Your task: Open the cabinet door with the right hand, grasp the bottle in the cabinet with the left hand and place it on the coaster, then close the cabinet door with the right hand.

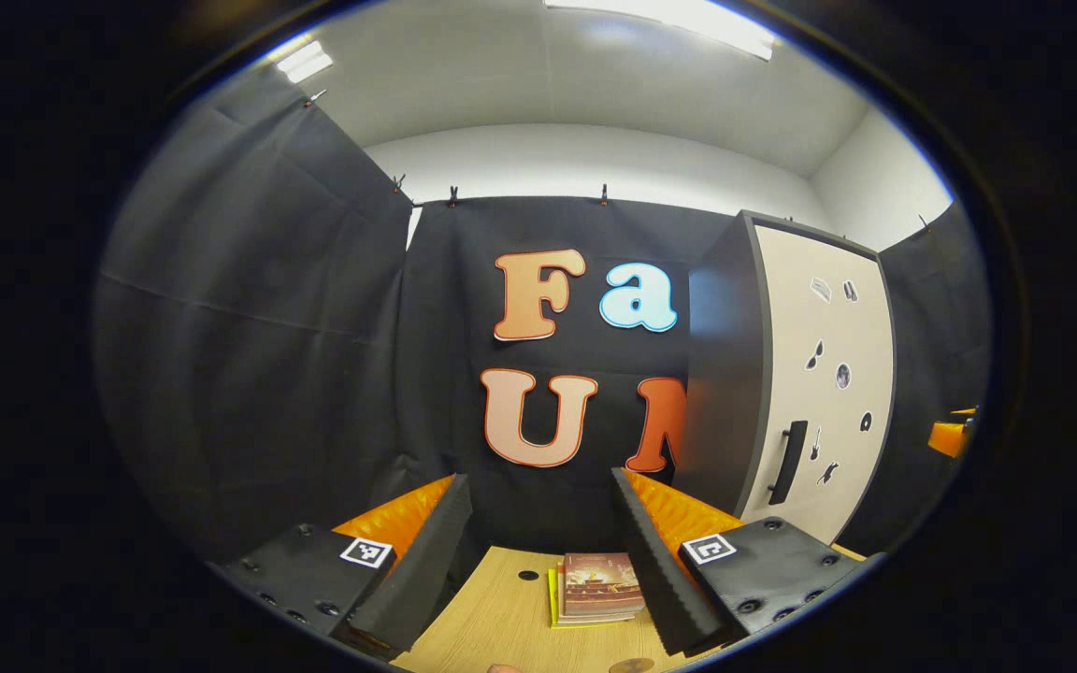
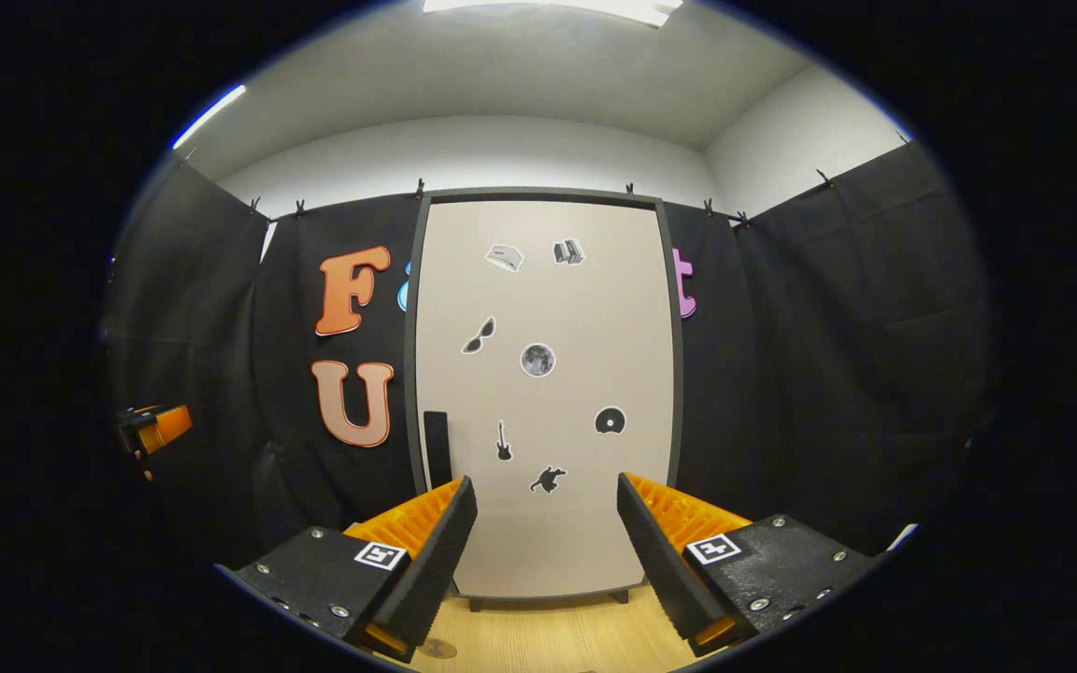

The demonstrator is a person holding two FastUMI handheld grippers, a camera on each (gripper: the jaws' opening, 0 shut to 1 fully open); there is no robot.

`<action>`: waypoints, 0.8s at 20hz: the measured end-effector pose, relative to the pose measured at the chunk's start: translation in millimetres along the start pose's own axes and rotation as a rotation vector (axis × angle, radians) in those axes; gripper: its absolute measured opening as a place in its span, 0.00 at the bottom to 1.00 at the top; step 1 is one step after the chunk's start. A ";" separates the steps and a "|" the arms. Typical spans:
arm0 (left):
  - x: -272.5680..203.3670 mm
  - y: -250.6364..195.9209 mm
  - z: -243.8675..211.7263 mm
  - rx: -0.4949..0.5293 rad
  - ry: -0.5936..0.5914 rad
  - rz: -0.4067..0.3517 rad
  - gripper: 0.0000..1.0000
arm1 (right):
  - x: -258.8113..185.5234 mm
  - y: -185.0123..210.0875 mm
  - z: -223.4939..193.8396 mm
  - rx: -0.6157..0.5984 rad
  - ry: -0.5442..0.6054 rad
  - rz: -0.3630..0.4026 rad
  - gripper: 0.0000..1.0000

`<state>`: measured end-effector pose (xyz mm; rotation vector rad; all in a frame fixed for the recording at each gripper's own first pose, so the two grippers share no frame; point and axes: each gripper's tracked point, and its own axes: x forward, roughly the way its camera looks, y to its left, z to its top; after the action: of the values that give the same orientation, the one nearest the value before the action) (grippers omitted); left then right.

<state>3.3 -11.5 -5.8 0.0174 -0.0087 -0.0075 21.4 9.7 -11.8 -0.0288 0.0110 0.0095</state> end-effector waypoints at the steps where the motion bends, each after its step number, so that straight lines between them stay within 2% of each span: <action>1: 0.5 0.3 -0.3 0.004 -0.001 0.003 0.97 | 5.9 0.5 -3.2 -0.005 0.003 -0.004 0.93; 7: 2.3 1.4 -4.1 0.018 0.009 0.021 0.96 | 43.4 18.2 -33.9 -0.015 0.044 0.014 0.93; 13: 7.2 4.3 -4.2 0.059 -0.006 0.042 0.97 | 87.2 37.2 -60.1 0.033 0.063 0.056 0.94; 16: 19.9 -2.4 -6.9 0.058 -0.006 0.023 0.97 | 109.4 43.5 -66.7 0.064 0.087 0.058 0.93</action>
<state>23.2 -14.0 -12.6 0.0756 -0.0152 0.0158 129.7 52.3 -81.0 0.0352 0.0994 0.0656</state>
